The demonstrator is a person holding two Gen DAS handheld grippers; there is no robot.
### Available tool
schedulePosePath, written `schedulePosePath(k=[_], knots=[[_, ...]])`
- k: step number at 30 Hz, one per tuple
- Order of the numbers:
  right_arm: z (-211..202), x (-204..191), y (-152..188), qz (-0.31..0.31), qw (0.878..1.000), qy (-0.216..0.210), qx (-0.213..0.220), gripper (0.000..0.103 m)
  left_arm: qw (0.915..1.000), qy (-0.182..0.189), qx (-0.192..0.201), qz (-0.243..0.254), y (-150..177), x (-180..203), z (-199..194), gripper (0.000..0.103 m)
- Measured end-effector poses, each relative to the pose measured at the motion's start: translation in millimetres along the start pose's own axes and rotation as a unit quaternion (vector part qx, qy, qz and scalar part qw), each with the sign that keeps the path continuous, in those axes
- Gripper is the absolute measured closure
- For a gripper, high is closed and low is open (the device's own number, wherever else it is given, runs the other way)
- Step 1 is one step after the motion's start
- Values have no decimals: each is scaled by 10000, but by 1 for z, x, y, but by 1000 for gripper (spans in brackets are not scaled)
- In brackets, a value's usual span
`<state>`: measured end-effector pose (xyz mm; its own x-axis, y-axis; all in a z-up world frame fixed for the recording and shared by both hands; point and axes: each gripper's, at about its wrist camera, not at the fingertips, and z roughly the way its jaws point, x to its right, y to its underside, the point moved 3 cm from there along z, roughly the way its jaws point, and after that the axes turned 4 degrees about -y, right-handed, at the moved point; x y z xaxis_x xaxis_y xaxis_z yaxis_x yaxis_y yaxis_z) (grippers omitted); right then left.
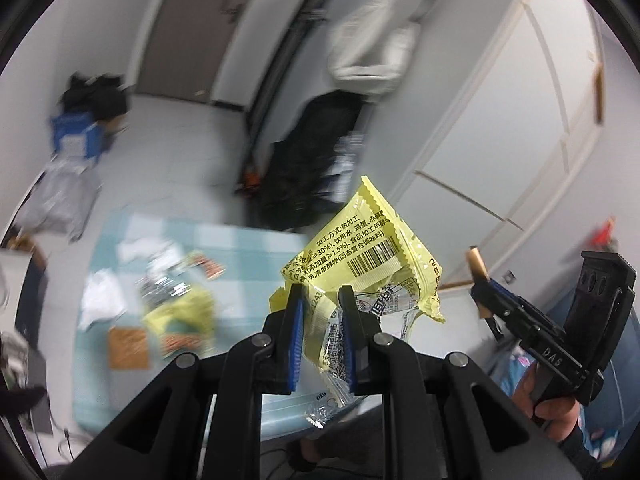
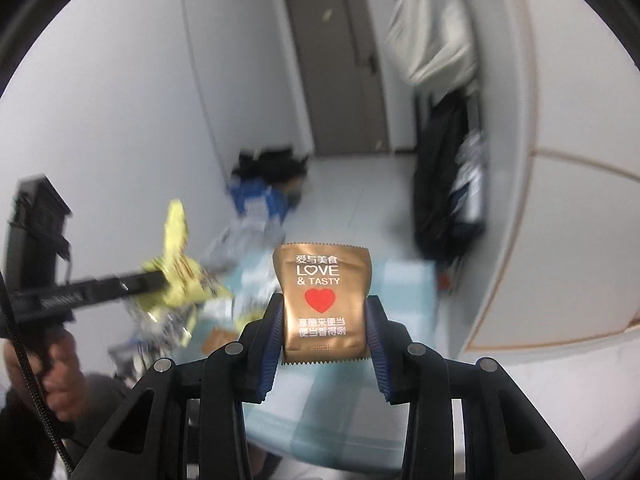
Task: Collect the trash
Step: 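Carry both items to the white bin and open both tools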
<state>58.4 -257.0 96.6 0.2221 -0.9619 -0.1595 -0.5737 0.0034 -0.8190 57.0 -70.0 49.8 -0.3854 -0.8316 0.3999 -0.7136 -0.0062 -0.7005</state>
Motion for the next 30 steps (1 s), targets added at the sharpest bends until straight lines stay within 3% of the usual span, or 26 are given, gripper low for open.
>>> schedulePosePath(k=[3,7,10,14,20,24,27,30], knots=[[-51,40,0,311,9983,320,362,65,9989,265,-52,385,-7,41,5,90],[-104,101,29,856,9909,880,548,65,9932,729,-521,738,-10,105,36,90],[-127,145,65,1247,9818,1351,481,65,9851,984,-955,1036,0,146,67,90],[-135,194,121,1848,9675,1719,128,65,9691,997,-1650,1539,32,187,120,90],[-112,244,210,2475,9466,1936,-723,65,9264,729,-2850,2352,91,220,212,90],[-95,262,248,2957,9321,1841,-997,65,8879,486,-3660,2745,133,220,266,90],[-81,274,269,3320,9214,1708,-1073,65,8508,379,-4321,2967,171,213,303,90],[-63,282,282,3501,9117,1745,-1254,65,8194,280,-4659,3327,200,209,325,90]])
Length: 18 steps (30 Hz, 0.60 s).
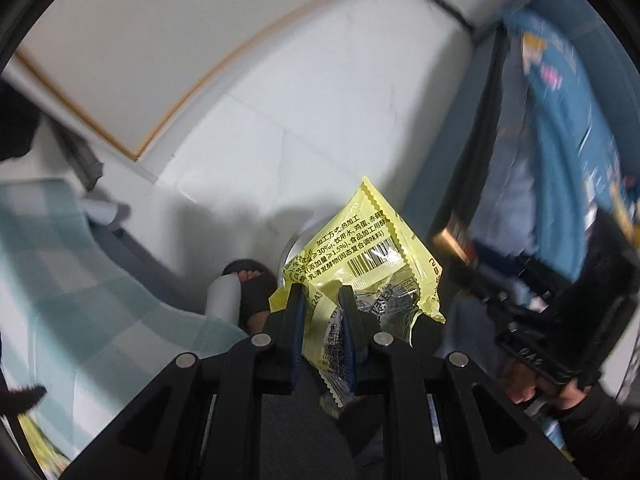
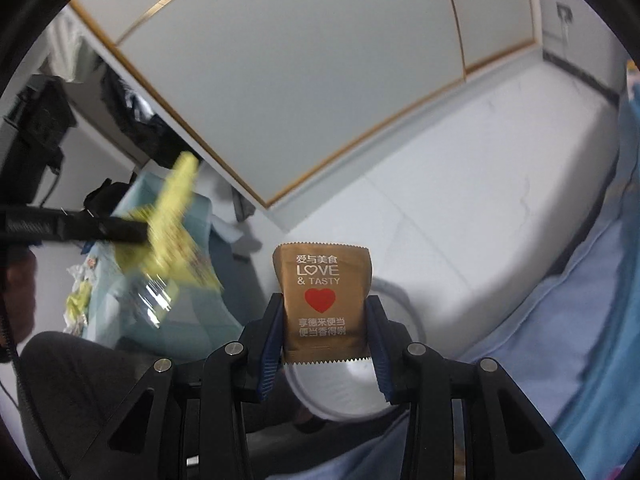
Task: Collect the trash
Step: 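Carry both items to the white bin and open both tools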
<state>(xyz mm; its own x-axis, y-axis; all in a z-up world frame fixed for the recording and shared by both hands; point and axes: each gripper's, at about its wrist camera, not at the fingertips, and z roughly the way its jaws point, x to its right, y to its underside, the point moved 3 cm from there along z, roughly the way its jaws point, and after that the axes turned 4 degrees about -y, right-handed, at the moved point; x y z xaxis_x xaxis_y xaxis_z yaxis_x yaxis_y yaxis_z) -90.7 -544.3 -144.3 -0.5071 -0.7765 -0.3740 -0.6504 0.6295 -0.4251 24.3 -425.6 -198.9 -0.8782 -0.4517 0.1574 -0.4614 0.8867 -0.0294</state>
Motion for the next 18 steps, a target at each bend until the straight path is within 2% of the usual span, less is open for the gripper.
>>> schedulePosePath(k=[3,5,7,10,13,18], knots=[[22,-1,3,-112,9991,321,-269,65,9986,-5,-493,188,-5,-3,38,90],[35,1,6,-141,9981,365,-469,65,9961,94,-865,164,-10,-7,64,90],[43,11,10,-135,9969,395,-666,65,9941,143,-1068,137,-14,-14,84,90],[59,21,16,0,9944,390,-980,65,9875,415,-1520,6,-20,-27,111,90],[75,32,21,223,9913,395,-1237,64,9821,544,-1800,-52,-19,-31,130,90],[97,41,25,595,9854,481,-1518,64,9739,528,-2206,-81,-21,-28,160,88]])
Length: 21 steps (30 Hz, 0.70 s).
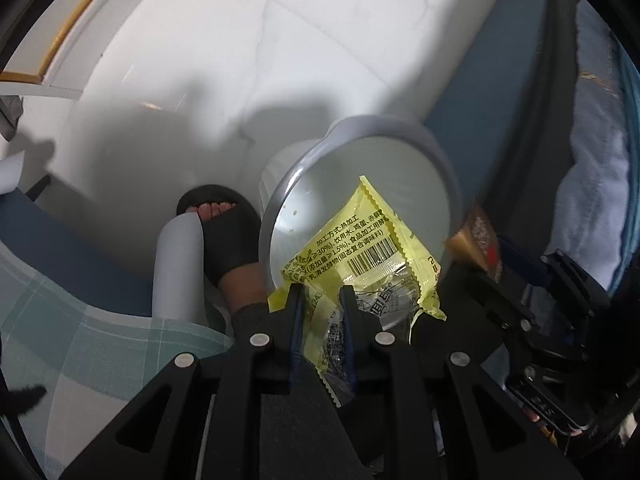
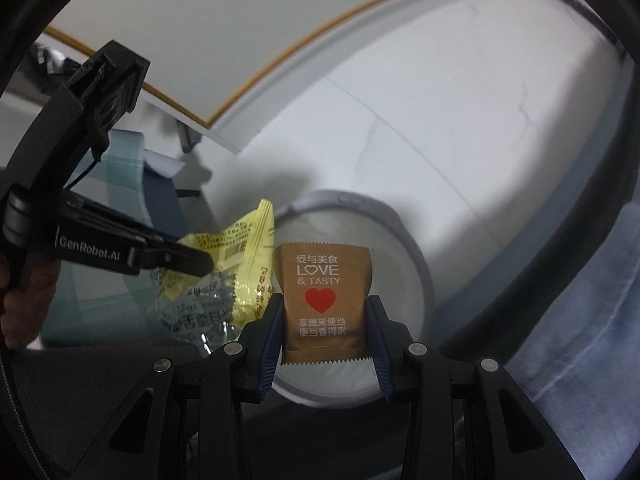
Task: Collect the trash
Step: 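Carry both items to the white bin and open both tools, then raise both tools from the bin back toward the table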
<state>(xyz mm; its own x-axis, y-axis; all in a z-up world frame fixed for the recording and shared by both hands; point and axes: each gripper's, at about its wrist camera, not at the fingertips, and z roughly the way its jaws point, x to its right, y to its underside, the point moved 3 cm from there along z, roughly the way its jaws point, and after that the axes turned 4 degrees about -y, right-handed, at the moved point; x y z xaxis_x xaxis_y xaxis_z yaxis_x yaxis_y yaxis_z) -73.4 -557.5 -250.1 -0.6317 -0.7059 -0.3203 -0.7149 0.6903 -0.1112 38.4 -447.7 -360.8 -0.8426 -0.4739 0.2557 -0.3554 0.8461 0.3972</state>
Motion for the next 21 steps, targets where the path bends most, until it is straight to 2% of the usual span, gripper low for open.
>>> schedulePosePath(k=[2,4,6,8,10,12,14,17,21], knots=[[4,-3,-2,-12,10000,32,-44,61,9999,-101,-108,36,-5,2,6,88],[6,-3,-3,-7,9999,71,-92,56,9999,61,-102,26,-8,2,7,82],[10,-4,-3,25,9999,41,-157,51,9995,276,-113,-39,-11,2,8,64],[12,-2,-3,57,9997,-51,-214,48,9992,373,-90,-64,-13,2,7,63],[8,0,-2,120,9997,-38,-205,46,9994,310,-112,-47,-13,2,6,58],[1,-1,-1,101,9999,-59,-108,44,9992,360,-83,-118,-12,6,-3,47],[-7,-6,-1,-46,9998,-172,42,41,9992,381,14,-132,-11,6,-12,45],[-16,-9,-1,-233,9995,-75,203,35,9992,277,281,-57,-8,5,-28,40],[-17,-10,1,-243,9995,-44,199,32,9981,205,536,-235,-2,-4,-45,39]])
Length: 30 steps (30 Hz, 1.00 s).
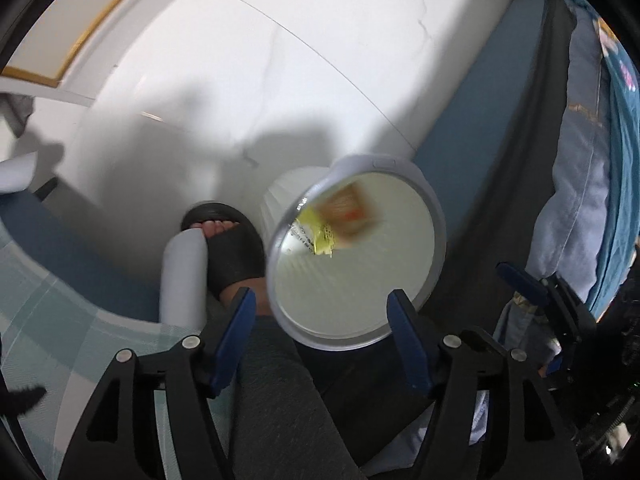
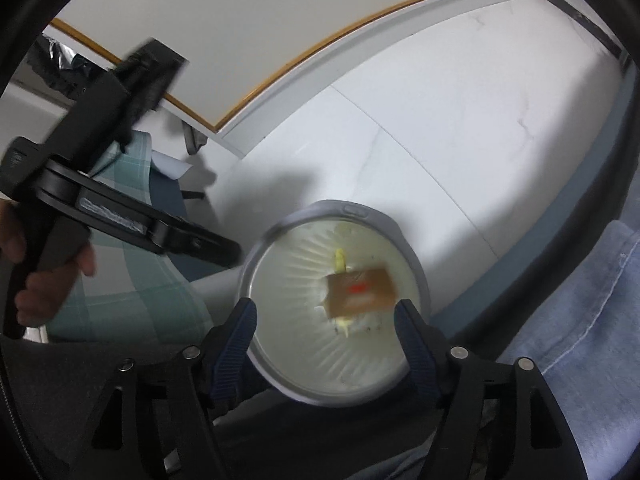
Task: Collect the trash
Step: 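Raise both tools from the bin back toward the table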
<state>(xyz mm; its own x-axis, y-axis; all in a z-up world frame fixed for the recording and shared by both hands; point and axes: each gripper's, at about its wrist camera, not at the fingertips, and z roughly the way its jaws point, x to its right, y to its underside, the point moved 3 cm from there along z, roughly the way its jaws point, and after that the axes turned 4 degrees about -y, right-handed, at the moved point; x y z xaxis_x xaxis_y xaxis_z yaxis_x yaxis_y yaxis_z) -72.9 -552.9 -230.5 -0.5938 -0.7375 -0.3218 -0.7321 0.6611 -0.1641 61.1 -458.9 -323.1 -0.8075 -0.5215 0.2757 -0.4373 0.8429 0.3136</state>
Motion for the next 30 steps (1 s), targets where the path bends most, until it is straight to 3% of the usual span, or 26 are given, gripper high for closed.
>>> schedulePosePath(k=[5,9,12,14,20,24,27,30], knots=[[-10,-8,4,-47,9999,-71,62,32,9987,-219,451,-119,11,-9,-28,39],[-34,-21,1,-211,9989,-159,396,32,9948,-392,938,-111,32,-8,-62,39],[-63,-34,-6,-371,9958,-190,814,32,9861,-657,1524,52,53,-2,-94,39],[-84,-46,-11,-507,9920,-277,1126,31,9761,-833,2009,31,70,1,-120,39],[-154,-94,-17,-987,9698,-531,2164,25,9279,-1213,3460,-670,130,-13,-191,35],[-197,-132,-12,-1346,9482,-704,2792,19,8855,-1649,4249,-901,179,-20,-226,33],[-223,-159,-9,-1659,9312,-803,3145,14,8554,-1529,4765,-1336,221,-33,-251,23],[-236,-192,-2,-2037,9141,-871,3396,7,8263,-1286,5174,-1818,259,-47,-268,22]])
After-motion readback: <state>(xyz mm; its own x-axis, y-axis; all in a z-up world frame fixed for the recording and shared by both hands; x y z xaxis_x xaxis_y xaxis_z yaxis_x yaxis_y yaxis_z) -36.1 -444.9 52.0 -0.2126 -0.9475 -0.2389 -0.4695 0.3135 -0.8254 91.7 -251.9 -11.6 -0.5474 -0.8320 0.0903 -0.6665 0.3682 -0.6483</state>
